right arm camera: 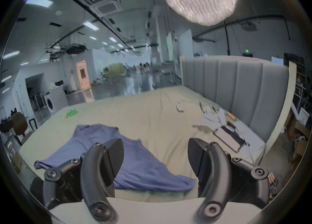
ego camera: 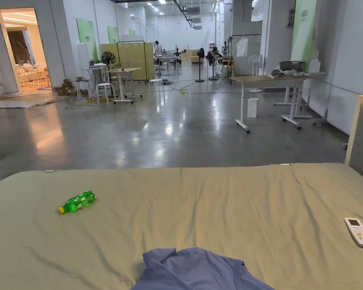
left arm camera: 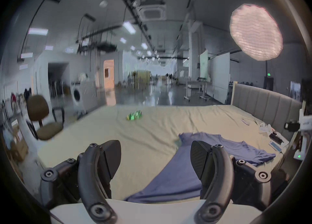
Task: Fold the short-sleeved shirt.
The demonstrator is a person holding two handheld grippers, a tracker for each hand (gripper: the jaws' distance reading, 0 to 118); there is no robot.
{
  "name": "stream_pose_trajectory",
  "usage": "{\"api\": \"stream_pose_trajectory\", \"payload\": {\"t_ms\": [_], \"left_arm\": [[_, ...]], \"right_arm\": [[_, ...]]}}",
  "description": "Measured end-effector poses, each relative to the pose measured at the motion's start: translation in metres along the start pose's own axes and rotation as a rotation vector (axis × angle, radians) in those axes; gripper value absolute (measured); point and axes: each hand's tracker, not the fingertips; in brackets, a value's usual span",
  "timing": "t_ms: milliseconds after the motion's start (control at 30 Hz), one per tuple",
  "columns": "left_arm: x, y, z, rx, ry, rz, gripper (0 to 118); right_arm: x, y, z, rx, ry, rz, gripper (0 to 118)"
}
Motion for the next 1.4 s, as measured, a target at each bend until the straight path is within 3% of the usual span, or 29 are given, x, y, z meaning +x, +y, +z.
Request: {"api": "stream_pose_trajectory", "payload": {"t_ms": [67, 100, 133, 167, 200, 233, 267, 300, 333, 367, 400, 433, 500, 533, 1100, 1400], "left_arm": [[0.03, 0.016, 0.014, 0.052, 0.013, -0.033, 80], [0.04, 0.017, 0.025, 0.121, 0.019, -0.024, 67], [0.046, 0.019, 0.032, 0.163, 0.005, -0.006, 48], [0.057, 0.025, 0.037, 0.175, -0.005, 0.013, 26], [0.065, 0.029, 0.042, 0.167, -0.003, 0.026, 7], [0.07, 0.03, 0.046, 0.167, -0.012, 0.024, 7], [0.075, 0.032, 0.048, 0.142, -0.058, 0.019, 2], [0.082, 0.036, 0.05, 0.123, -0.049, 0.003, 0], [0.088, 0.035, 0.051, 0.108, -0.04, -0.009, 0], [0.092, 0.034, 0.052, 0.088, -0.07, -0.02, 0], [0.094, 0.033, 0.052, 0.066, -0.104, -0.031, 0], [0.097, 0.034, 0.05, 0.063, -0.089, -0.038, 0], [0.101, 0.034, 0.05, 0.041, -0.106, -0.057, 0], [0.103, 0.034, 0.05, 0.045, -0.101, -0.058, 0], [0.08, 0.037, 0.037, 0.016, -0.071, -0.001, 0], [0.034, 0.022, 0.04, -0.078, -0.04, 0.171, 0]], "right_arm": [[-0.008, 0.001, 0.008, 0.044, 0.008, 0.045, 81], [-0.011, 0.001, 0.013, 0.034, 0.021, 0.041, 77], [-0.016, 0.002, 0.019, 0.046, 0.034, 0.043, 63], [-0.02, 0.003, 0.024, 0.058, 0.055, 0.048, 37], [-0.024, 0.003, 0.029, 0.063, 0.054, 0.047, 1], [-0.028, 0.002, 0.032, 0.064, 0.042, 0.052, 0], [-0.032, 0.007, 0.037, 0.113, 0.045, 0.143, 0], [-0.034, 0.003, 0.038, 0.044, 0.079, 0.135, 0], [-0.036, 0.0, 0.039, 0.049, 0.048, 0.167, 0], [-0.04, 0.002, 0.043, 0.121, 0.026, 0.245, 0], [-0.042, 0.003, 0.043, 0.103, 0.057, 0.269, 0], [-0.042, 0.001, 0.042, 0.046, 0.074, 0.226, 0], [-0.045, 0.004, 0.044, 0.127, 0.081, 0.263, 0], [-0.044, 0.001, 0.041, 0.055, 0.101, 0.197, 0], [-0.033, -0.007, 0.028, 0.025, 0.122, 0.074, 0], [-0.028, -0.015, 0.024, -0.013, 0.13, 0.048, 0]]}}
